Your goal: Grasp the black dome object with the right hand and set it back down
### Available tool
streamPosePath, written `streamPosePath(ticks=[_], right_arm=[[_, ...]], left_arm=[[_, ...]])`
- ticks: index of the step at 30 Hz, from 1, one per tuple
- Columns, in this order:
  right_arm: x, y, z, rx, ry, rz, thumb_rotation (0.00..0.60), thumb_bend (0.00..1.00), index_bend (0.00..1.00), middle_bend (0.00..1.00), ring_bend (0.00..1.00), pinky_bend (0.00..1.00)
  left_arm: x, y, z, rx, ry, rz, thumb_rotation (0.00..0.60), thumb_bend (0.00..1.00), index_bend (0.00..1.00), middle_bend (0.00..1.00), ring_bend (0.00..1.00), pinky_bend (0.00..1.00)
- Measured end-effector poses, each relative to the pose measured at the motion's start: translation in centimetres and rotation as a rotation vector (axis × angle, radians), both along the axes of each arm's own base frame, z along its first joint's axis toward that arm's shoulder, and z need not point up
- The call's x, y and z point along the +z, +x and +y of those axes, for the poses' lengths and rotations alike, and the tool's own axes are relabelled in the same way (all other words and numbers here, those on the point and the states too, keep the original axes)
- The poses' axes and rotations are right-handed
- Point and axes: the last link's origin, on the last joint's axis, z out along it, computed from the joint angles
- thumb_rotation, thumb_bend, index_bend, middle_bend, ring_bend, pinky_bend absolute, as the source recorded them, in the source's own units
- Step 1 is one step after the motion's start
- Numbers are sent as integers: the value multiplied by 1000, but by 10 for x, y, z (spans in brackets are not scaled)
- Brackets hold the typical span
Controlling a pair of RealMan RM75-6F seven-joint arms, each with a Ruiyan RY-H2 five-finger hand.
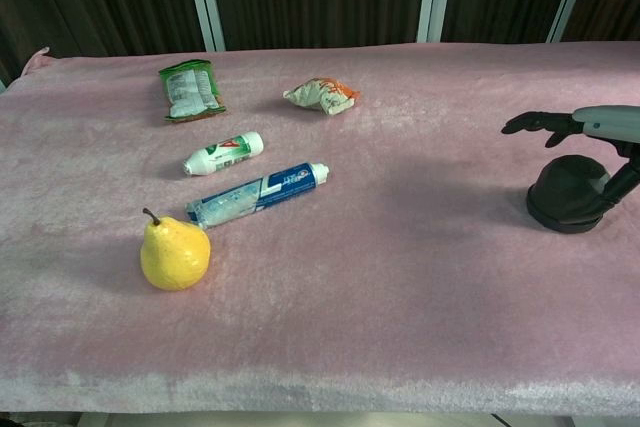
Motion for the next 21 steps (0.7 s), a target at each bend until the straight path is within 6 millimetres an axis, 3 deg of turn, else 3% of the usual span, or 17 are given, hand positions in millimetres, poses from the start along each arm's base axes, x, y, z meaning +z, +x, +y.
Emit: streamPosePath(ticks=[15, 21], right_arm=[[-15, -11, -5, -44, 11, 81, 600, 106, 327, 266, 244, 442], [-16, -9, -5, -26, -25, 64, 600, 106, 480, 383, 386, 574]], left_arm=[[2, -1, -1, 3, 8, -6, 600, 572, 460, 397, 345, 473], [2, 0, -1, 3, 7, -7, 600, 571, 460, 397, 345, 472]])
